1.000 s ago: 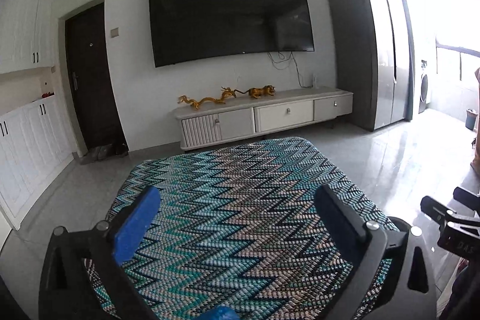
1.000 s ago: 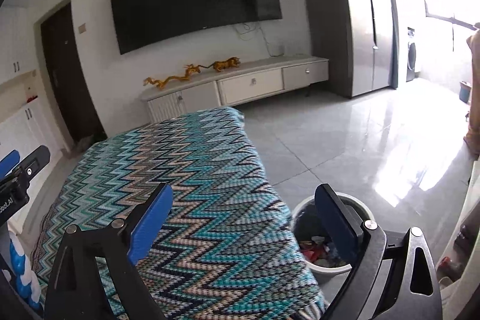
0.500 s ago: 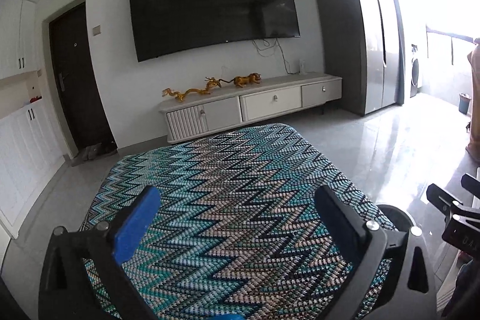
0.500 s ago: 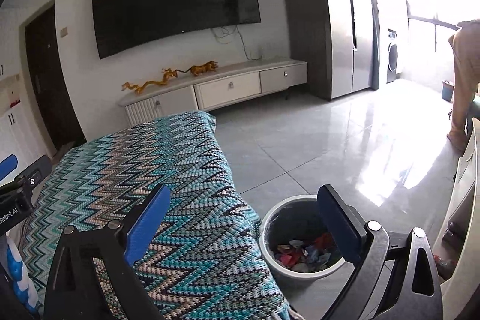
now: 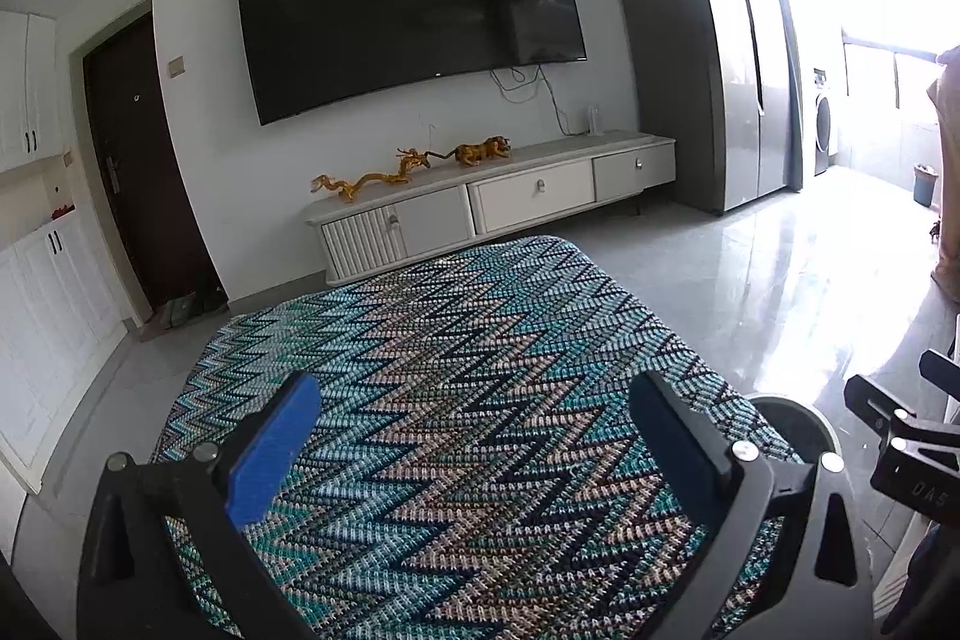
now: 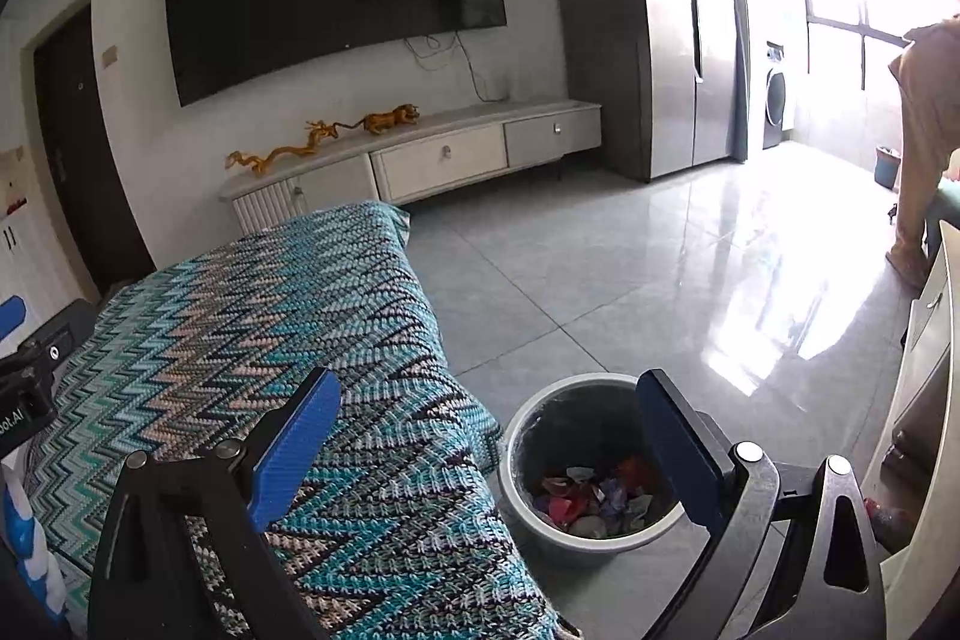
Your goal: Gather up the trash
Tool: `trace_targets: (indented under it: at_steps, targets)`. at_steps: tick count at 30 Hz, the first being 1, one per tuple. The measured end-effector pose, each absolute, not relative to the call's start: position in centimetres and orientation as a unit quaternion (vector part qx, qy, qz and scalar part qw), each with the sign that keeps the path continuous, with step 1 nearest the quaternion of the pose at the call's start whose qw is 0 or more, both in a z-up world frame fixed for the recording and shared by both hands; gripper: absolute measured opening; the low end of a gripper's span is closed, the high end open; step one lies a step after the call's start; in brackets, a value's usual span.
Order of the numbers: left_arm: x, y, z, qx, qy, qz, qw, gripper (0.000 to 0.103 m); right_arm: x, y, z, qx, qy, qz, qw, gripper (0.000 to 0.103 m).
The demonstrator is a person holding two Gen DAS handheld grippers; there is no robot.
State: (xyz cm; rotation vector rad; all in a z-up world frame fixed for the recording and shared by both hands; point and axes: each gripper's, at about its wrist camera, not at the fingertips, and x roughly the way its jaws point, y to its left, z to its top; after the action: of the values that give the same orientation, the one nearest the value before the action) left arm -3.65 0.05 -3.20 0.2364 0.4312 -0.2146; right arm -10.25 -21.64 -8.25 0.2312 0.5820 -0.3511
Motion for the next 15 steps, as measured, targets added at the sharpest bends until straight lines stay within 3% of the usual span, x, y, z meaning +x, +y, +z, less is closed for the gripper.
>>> trace_targets:
  at_steps: [15]
  targets:
    - [-2.3, -0.3, -4.1, 0.115, 0.237, -0.112, 0.958, 0.103, -9.3, -21.8, -9.3, 0.112, 0.302, -0.175, 0.930, 0.098]
